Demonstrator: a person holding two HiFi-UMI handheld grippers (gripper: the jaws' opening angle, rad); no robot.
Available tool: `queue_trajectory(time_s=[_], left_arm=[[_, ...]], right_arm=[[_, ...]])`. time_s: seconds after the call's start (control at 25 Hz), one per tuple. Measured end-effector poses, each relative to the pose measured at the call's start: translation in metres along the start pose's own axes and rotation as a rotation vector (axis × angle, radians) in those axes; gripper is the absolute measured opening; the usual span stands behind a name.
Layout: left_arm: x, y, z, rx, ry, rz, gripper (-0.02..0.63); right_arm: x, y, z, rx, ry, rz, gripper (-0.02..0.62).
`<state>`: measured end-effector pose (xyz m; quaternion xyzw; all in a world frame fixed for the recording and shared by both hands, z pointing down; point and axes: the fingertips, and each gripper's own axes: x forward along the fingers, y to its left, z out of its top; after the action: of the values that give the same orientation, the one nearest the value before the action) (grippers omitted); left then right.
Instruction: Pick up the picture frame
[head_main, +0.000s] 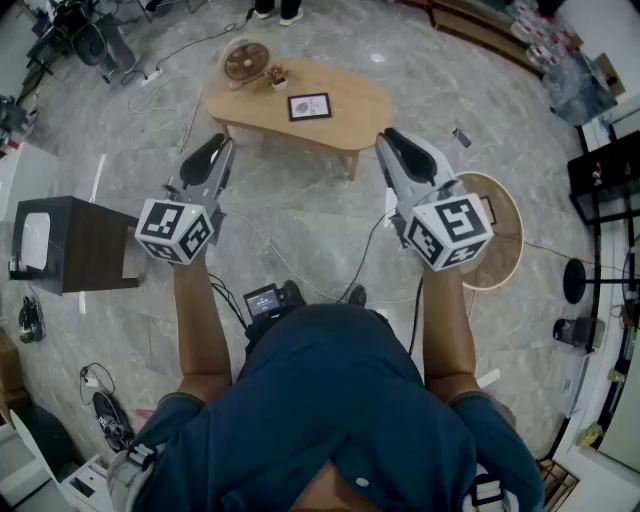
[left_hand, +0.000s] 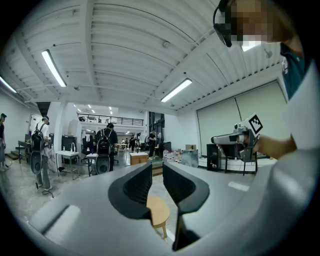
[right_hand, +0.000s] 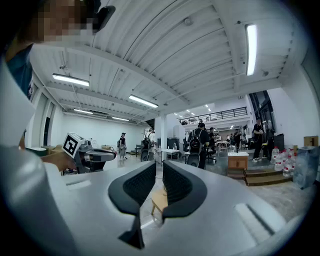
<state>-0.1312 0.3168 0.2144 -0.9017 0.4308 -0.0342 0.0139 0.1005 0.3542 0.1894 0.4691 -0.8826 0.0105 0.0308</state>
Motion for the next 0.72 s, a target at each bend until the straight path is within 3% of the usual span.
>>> queue_trajectory(time_s=[0.72], left_arm=[[0.005,0.044,-0.011,-0.011,0.006,-0.043,0.066]], right_arm=[[0.041,0.015,-0.001,0.013,0.015,-0.034,0.035]])
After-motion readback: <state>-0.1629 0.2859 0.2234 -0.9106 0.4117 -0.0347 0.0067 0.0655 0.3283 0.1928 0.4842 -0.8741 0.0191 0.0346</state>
